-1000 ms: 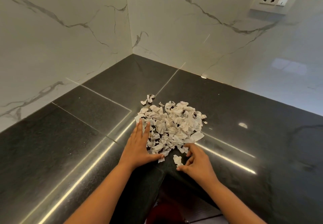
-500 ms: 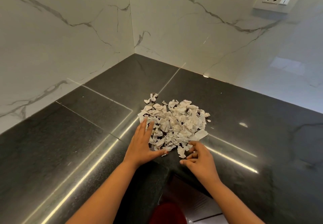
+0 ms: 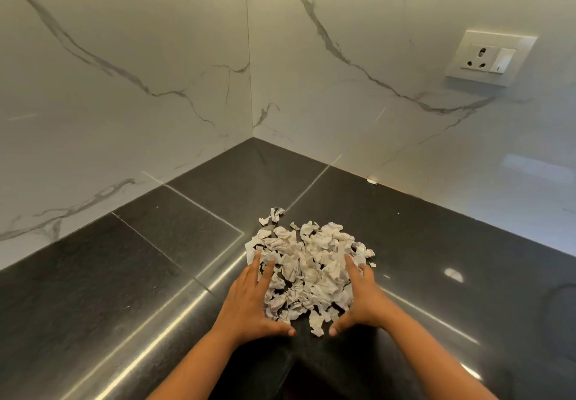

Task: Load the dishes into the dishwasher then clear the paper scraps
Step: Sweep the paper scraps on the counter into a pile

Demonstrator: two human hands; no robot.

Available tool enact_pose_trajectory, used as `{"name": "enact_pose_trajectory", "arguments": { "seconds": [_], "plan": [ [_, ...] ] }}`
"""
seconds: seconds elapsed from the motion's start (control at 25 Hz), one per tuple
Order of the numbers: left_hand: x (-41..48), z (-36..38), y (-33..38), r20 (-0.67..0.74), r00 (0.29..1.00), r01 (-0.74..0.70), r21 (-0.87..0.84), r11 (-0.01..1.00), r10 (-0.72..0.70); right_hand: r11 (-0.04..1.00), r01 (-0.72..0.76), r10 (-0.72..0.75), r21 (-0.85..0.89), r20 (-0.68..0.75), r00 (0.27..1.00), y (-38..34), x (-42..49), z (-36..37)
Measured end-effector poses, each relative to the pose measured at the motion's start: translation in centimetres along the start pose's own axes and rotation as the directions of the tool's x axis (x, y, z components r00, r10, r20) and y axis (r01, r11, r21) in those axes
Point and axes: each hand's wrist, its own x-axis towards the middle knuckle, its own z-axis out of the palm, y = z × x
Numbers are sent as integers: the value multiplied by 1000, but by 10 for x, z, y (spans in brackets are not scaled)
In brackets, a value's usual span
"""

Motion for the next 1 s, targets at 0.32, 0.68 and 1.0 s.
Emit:
{"name": "enact_pose_trajectory", "arguments": {
  "seconds": [0.32, 0.68, 1.0],
  "plan": [
    [34, 10, 40, -44, 999, 24, 96, 995, -19, 968, 218, -225, -125, -41, 974, -10, 24, 7],
    [62, 15, 48, -225, 974, -8, -70, 998, -8, 897, 423, -400, 127, -169, 901, -8, 51, 11],
    [66, 20, 43, -323, 945, 25, -106, 994, -58, 839, 478, -382, 262, -342, 859, -15, 73, 26]
  ]
}}
